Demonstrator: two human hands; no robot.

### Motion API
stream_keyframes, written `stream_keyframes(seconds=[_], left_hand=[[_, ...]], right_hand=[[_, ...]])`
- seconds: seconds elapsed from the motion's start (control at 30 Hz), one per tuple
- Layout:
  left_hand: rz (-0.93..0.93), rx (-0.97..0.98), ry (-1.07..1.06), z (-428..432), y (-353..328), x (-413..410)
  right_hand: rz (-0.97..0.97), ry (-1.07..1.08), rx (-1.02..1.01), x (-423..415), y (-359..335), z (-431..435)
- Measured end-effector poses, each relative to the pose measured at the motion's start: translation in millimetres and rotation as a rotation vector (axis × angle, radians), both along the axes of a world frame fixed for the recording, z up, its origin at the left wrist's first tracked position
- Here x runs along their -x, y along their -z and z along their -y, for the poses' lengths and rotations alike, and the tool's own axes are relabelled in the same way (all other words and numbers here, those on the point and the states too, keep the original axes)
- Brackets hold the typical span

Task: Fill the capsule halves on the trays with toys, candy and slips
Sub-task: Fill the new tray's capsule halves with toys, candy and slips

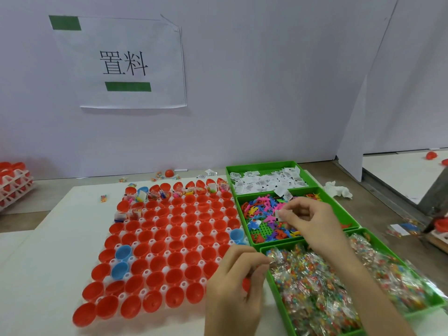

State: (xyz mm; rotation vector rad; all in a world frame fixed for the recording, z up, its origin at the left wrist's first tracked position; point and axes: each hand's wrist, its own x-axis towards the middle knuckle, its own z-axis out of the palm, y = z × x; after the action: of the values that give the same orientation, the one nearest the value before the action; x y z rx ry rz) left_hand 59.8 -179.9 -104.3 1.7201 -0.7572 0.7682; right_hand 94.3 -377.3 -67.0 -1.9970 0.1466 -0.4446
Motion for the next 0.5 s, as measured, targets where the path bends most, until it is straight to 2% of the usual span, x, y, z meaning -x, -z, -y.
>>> stream_keyframes(seconds=[0.1,0.4,0.5], left_hand=[[0.019,-0.007,-0.039,-0.3,1.4,-0.9],[0.032,0.012,-0.063,-0.3,-3.5,0.6],[0.017,-0.002,-0.073,-0.7,-3.7,0.4]], right_hand=[[-0.055,-0.045,0.083,0.2,2.4,-8.1],[-0.059,-0.049,0.31,-1.8,6.7,-12.7],[-0.072,-0.099,0.457,-10.1,2.8,-12.1]])
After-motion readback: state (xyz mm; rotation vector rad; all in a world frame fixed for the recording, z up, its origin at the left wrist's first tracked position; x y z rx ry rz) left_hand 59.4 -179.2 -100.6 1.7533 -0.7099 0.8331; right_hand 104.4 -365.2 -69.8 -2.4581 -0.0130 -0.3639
